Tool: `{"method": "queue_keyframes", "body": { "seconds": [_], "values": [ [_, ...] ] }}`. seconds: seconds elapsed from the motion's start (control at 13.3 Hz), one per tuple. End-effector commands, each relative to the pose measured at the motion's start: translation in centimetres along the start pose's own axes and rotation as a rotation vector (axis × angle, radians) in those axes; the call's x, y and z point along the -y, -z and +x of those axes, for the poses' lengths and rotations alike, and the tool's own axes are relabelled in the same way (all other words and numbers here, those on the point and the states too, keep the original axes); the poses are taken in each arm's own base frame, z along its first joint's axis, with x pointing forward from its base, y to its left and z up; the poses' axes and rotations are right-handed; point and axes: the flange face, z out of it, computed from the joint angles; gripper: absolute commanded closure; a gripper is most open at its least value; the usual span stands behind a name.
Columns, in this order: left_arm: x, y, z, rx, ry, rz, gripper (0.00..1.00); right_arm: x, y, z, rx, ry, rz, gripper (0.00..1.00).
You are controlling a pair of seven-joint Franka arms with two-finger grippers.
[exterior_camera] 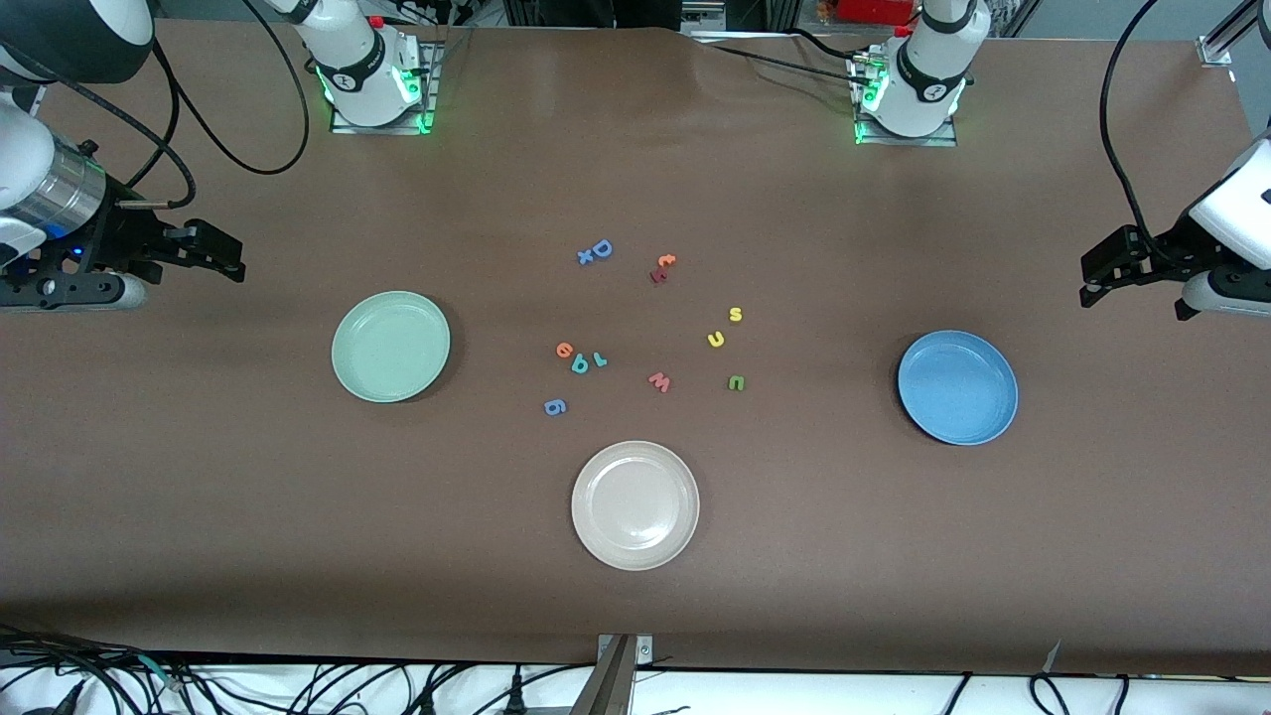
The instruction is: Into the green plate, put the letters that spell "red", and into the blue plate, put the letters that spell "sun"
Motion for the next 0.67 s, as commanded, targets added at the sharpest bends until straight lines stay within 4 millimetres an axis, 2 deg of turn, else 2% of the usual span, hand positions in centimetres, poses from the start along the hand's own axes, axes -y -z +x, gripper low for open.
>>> {"method": "queue_keyframes", "body": {
  "seconds": [0.0, 0.15, 0.3, 0.45, 0.6],
  "values": [
    [-0.1, 0.4, 0.6, -0.007, 0.002, -0.018, 0.0, -0.5, 0.2, -0.1, 0.008, 0.007, 0.019, 0.0],
    [-0.1, 0.4, 0.6, -0.007, 0.002, -0.018, 0.0, -0.7, 0.1, -0.1, 0.009, -0.003, 0.019, 0.0],
    [-0.2, 0.4, 0.6, -0.007, 0.0, -0.018, 0.0, 1.4, -0.9, -0.3, 0.048, 0.026, 0.013, 0.0],
    [-0.1, 0.4, 0.6, -0.007, 0.002, -0.018, 0.0, 4.7, -5.4, 1.2, 0.129, 0.08, 0.003, 0.0],
    [-0.2, 0.4, 0.6, -0.007, 0.0, -0.018, 0.0, 8.3, -8.8, 2.7, 0.126, 0.132, 0.0, 0.0]
  ]
}}
